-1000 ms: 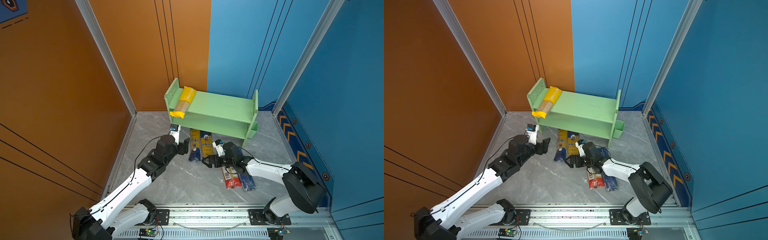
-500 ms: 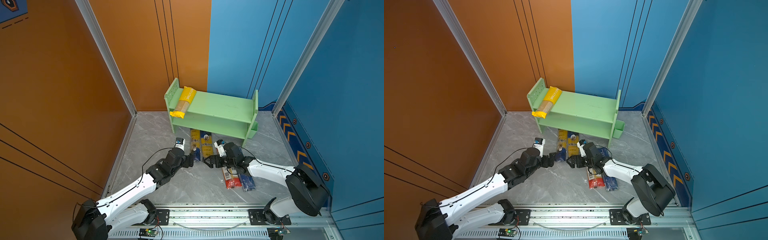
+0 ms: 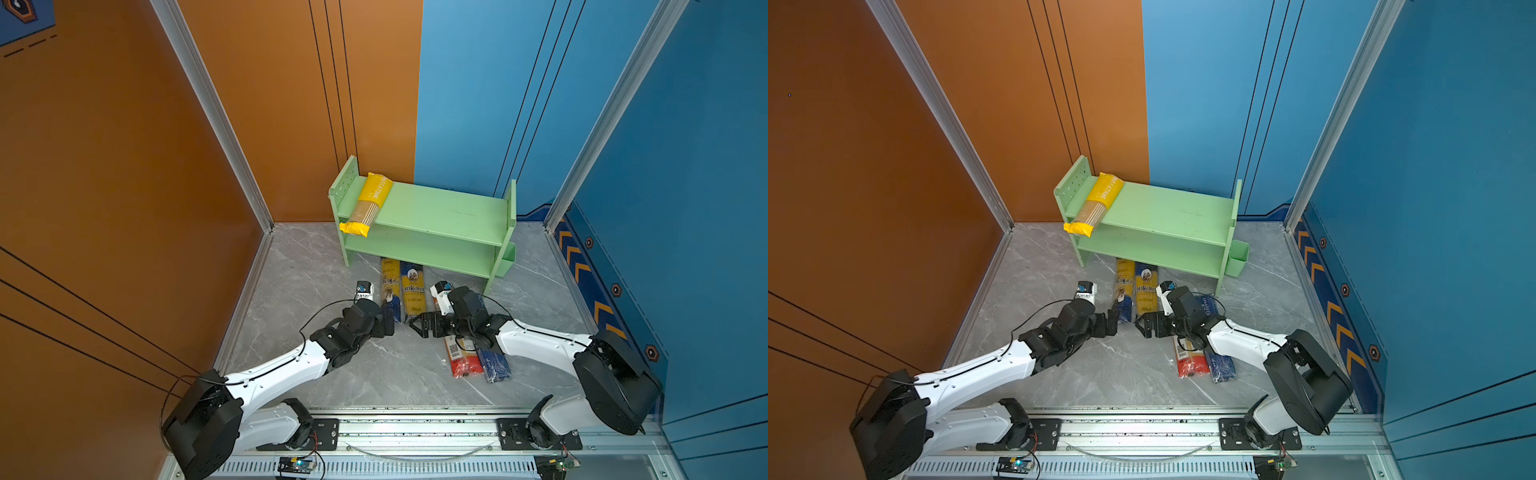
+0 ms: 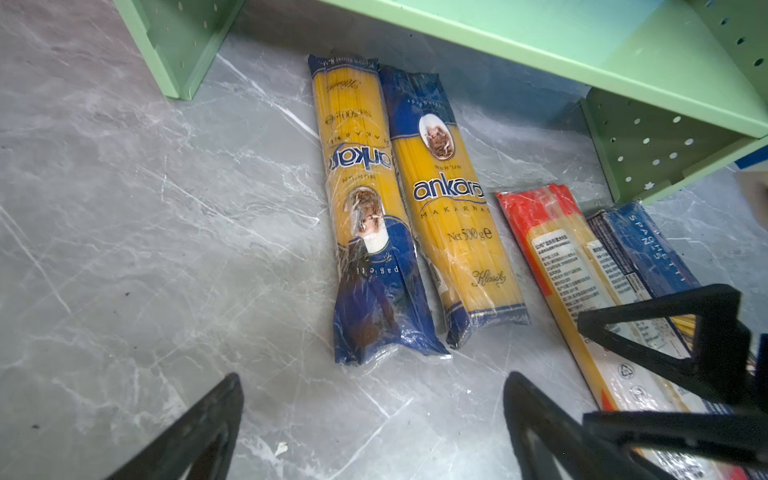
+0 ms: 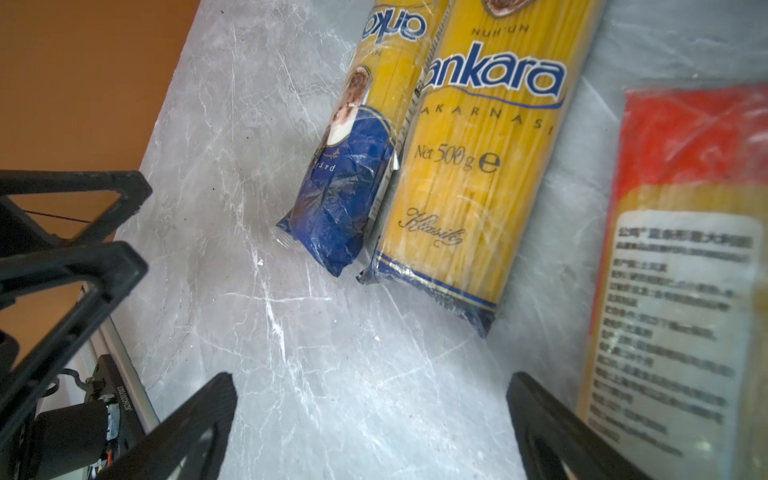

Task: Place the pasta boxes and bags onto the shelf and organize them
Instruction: 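Move the left gripper down toward the ankara packs on the floor, then position the open left gripper over the blue-ended ankara pack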

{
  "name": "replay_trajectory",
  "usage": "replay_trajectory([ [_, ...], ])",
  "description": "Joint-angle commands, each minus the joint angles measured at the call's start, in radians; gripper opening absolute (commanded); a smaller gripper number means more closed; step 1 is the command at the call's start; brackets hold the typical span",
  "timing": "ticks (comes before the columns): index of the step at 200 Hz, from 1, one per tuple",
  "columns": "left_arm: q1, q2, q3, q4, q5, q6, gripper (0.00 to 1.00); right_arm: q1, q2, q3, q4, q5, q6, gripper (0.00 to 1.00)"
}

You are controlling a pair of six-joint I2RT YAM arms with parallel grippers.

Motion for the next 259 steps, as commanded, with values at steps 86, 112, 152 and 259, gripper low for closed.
replay_trajectory([
  [86,-0.009,0.181,0.038,0.038,0.008,-0.126,0.98,-0.021,-0.043,-0.028,-0.026,0.010,-0.018,1.00],
  [112,-0.009,0.213,0.048,0.038,0.004,-0.140,0.98,-0.028,-0.053,-0.036,-0.026,0.009,-0.020,1.00],
  [152,-0.009,0.263,0.067,0.035,0.006,-0.150,0.98,-0.036,-0.060,-0.053,-0.016,0.000,-0.018,1.00],
  [259,-0.026,0.353,0.131,0.034,-0.005,-0.155,0.98,-0.051,-0.073,-0.083,0.004,-0.010,-0.014,1.00],
])
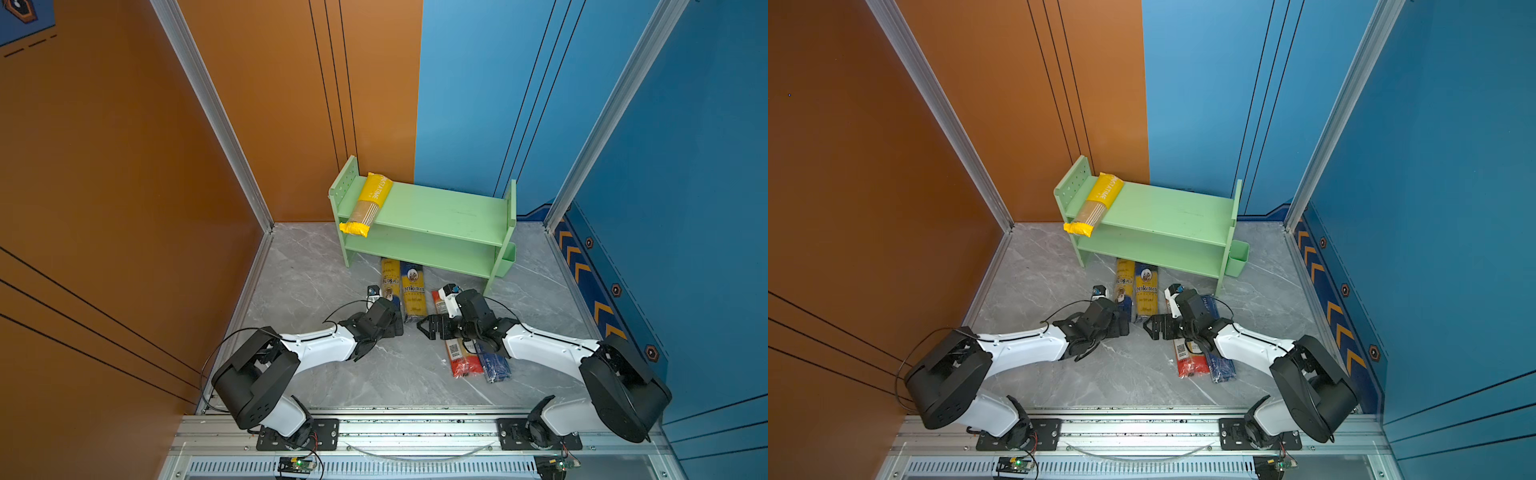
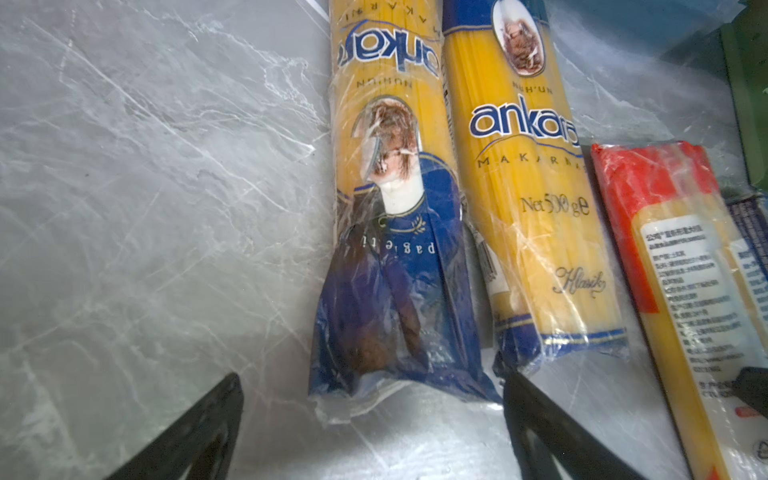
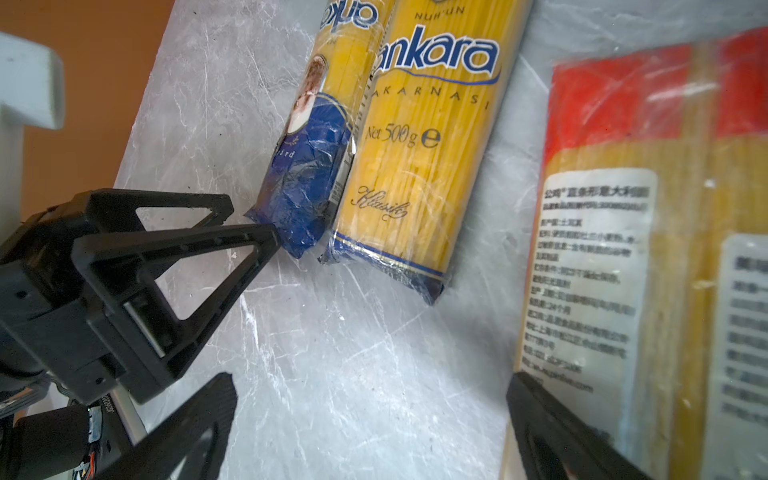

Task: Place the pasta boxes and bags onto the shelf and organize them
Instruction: 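Position the open left gripper over the blue-ended ankara pack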

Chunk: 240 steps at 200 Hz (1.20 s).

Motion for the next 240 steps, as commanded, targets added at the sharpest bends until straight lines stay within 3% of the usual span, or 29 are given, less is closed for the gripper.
replay_trajectory([
  [1,-0.015,0.029,0.038,-0.007,-0.009,-0.015,0.98,-0.008,-0.025,-0.019,0.009,-0.008,-0.010,1.00],
  [65,-0.033,0.109,0.084,-0.008,-0.017,-0.001,0.98,-0.016,-0.036,-0.039,0.018,-0.011,-0.007,1.00],
  [156,-0.023,0.140,0.099,-0.110,-0.111,0.013,0.98,-0.022,-0.036,-0.047,0.027,-0.017,-0.002,1.00],
  [240,0.102,0.041,0.028,-0.132,-0.106,0.069,0.98,-0.023,-0.028,-0.051,0.034,-0.023,0.002,1.00],
])
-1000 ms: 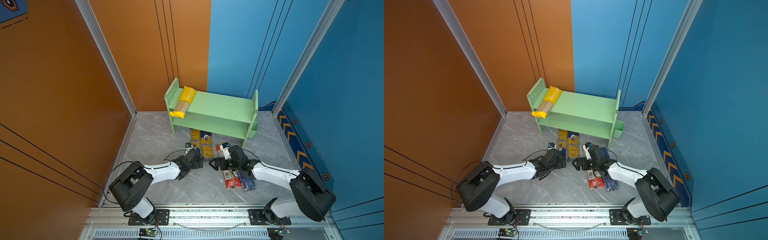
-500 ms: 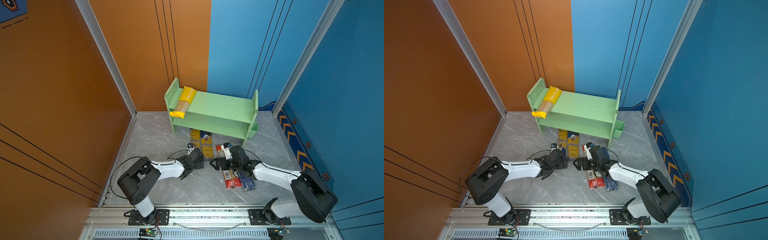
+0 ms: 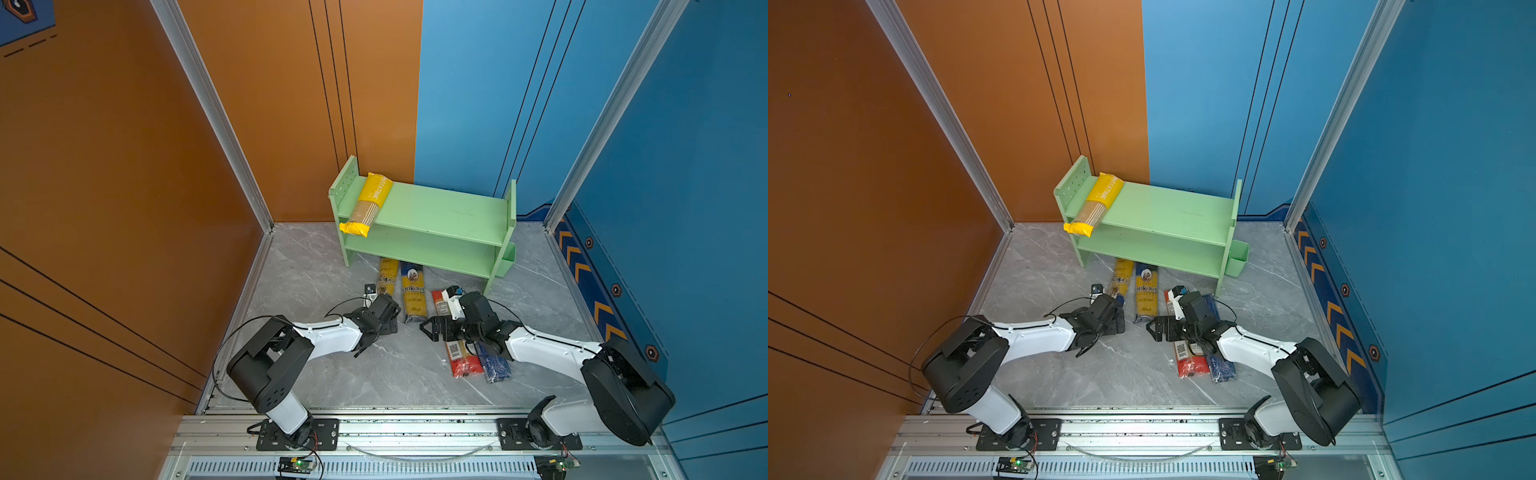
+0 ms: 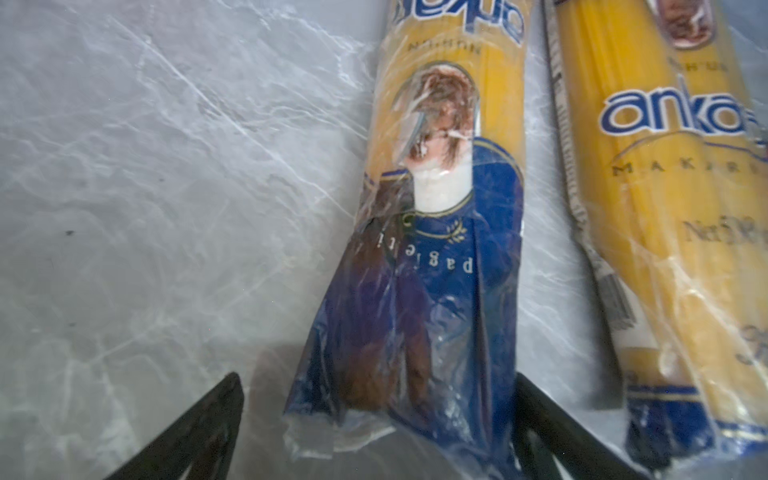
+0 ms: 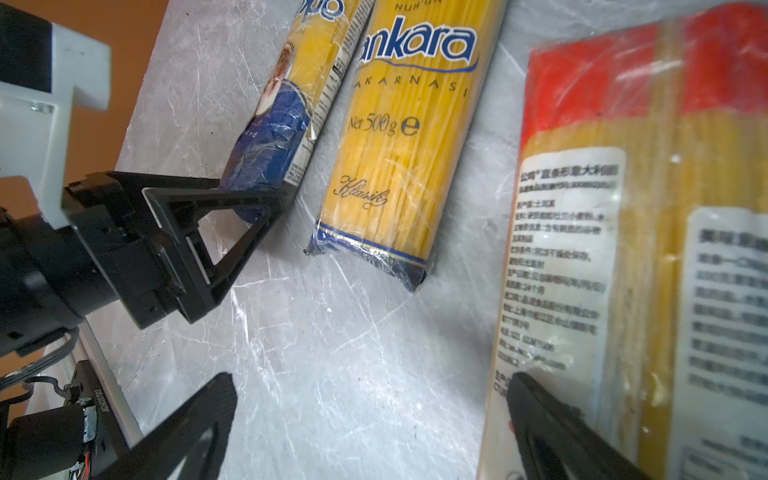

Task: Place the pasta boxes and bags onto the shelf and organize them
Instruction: 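Position the open left gripper over the blue-ended ankara pack, then lower the left gripper and close it around the blue-ended ankara pack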

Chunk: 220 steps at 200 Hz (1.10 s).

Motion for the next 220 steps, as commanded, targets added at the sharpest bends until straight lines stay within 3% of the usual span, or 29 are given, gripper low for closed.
replay_trajectory([
  [1,0.034,-0.039,-0.021,-0.036,-0.021,0.043,0.98,-0.006,-0.010,-0.014,0.014,-0.017,0.002,1.00],
  [69,0.038,0.004,0.007,0.073,0.134,0.192,0.98,-0.007,-0.009,-0.010,0.016,-0.018,0.005,1.00],
  [220,0.068,0.093,0.000,0.214,0.132,0.250,0.98,-0.008,0.011,0.002,0.025,-0.026,0.010,1.00],
])
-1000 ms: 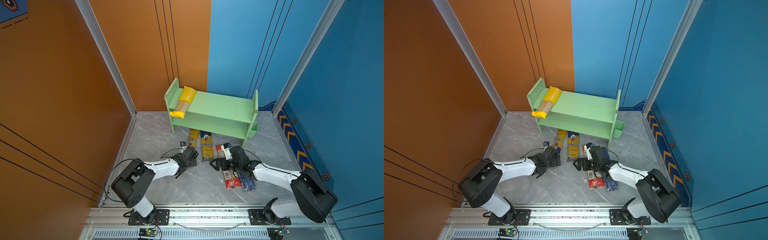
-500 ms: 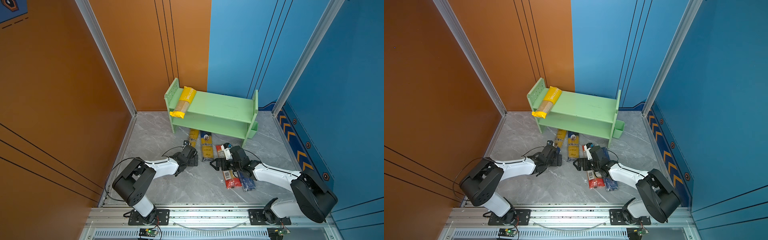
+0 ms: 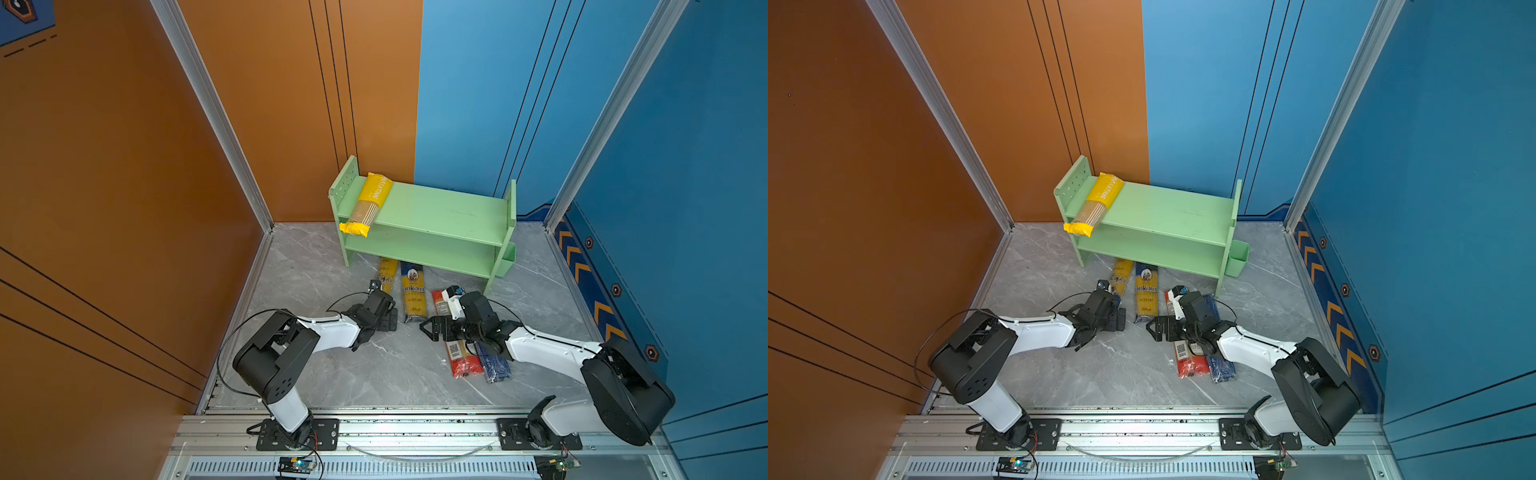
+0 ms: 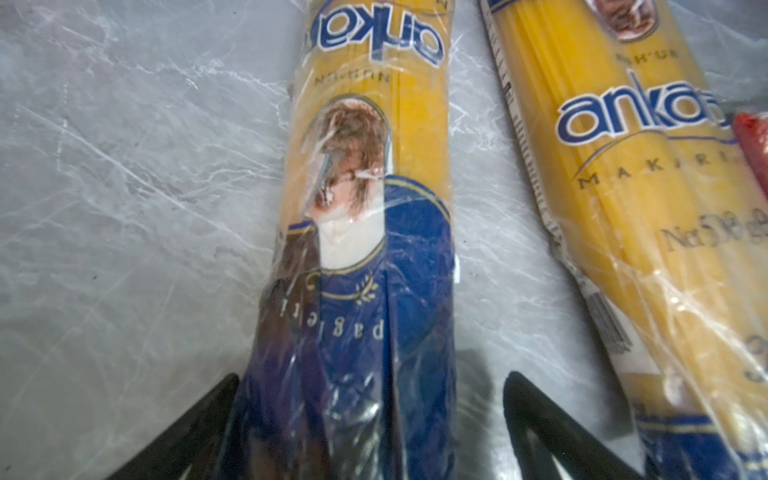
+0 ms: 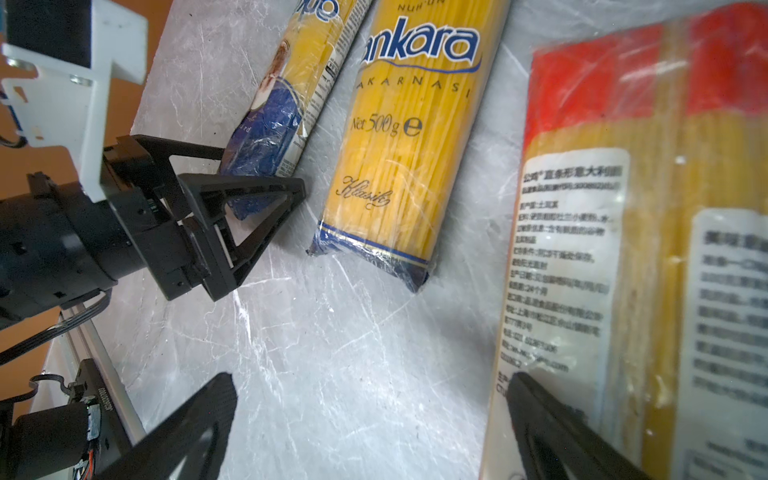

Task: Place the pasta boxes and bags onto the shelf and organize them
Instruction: 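Lower the left gripper and close it around the blue-ended ankara pack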

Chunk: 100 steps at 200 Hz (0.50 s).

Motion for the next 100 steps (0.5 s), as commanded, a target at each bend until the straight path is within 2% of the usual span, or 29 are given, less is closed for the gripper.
replay_trajectory([
  [1,0.012,0.021,0.004,0.031,0.020,0.024,0.98,-0.006,0.010,0.003,0.017,-0.014,0.009,1.00],
  [100,0.013,0.057,-0.110,0.177,0.013,0.028,0.98,-0.006,0.024,0.000,0.029,-0.018,0.012,1.00],
])
